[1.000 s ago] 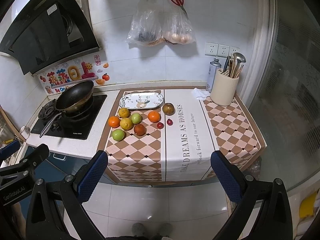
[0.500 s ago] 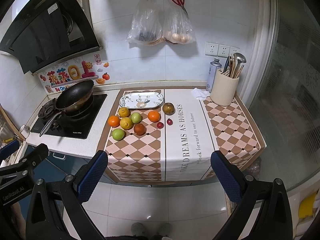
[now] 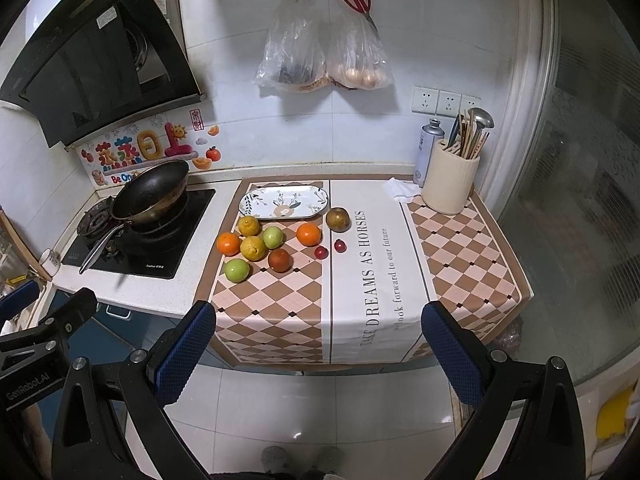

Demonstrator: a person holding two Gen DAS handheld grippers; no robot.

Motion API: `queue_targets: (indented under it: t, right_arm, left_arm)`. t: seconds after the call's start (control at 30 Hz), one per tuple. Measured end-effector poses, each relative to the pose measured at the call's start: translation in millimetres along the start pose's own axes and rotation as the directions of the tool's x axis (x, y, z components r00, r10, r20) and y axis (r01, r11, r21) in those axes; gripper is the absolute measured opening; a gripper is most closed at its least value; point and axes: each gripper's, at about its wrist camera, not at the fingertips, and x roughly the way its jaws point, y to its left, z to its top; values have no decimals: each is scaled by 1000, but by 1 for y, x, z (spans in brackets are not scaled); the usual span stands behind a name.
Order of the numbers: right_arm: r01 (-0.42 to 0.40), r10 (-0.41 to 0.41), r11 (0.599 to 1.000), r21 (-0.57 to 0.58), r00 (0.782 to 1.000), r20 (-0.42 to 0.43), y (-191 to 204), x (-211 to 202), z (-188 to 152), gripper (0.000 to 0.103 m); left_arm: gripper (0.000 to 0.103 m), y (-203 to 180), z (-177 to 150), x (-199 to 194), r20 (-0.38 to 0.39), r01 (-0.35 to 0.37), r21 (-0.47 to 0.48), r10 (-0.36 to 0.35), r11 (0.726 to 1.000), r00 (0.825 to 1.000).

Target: Organize fruits

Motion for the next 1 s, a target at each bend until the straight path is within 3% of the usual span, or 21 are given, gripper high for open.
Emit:
queue_targets:
  t: [0.77, 1.0]
  right_arm:
    - [0, -1, 999, 37, 1000, 11, 1, 2, -1, 103]
    - [-68, 67, 985, 161, 998, 8, 2, 35, 5, 103]
  left_arm:
    - [103, 3, 3, 3, 17, -10, 0, 10, 1000, 1000]
    - [103, 30, 22, 50, 68, -71, -19, 72, 997, 995]
